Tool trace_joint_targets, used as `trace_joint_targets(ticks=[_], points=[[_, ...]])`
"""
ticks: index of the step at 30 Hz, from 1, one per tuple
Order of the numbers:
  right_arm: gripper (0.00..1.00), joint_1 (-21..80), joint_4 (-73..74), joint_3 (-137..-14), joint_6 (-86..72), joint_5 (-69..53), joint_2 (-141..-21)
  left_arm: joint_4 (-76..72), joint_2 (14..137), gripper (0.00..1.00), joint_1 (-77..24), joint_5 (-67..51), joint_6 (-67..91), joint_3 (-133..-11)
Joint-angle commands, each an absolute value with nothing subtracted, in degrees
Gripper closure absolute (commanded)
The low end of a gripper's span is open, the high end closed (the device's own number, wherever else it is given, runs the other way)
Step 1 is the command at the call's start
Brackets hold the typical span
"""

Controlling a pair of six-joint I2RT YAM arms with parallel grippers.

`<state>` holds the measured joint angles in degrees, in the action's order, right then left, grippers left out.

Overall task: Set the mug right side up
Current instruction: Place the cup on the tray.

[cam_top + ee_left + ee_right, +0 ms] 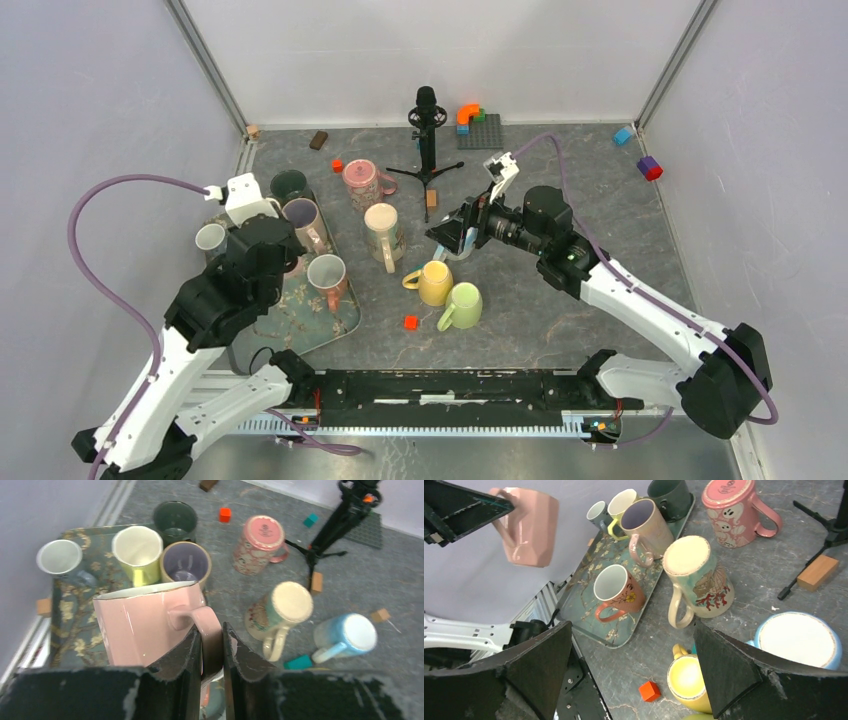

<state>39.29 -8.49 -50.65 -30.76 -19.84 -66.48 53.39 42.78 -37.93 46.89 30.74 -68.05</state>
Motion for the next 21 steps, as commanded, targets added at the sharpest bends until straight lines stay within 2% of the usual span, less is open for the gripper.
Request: trace_joint_targets(ticks=[1, 13, 21], points=[[0.04, 39.50, -15.07, -50.46, -32.75, -24.01, -66.40, 41.81, 42.97, 0.98, -37.62, 37.79, 27.66, -71.39], [0.02, 38.93, -32.79, -47.62, -42.66, -30.23, -72.05, 13.52, 47.01, 0.98, -37.69, -2.52, 35.34, -67.91], [0.02, 36.24, -46.10, -45.35, -46.52, -31.95, -72.00, 0.32, 53.65, 0.98, -37.62, -18.43, 41.78, -69.08]])
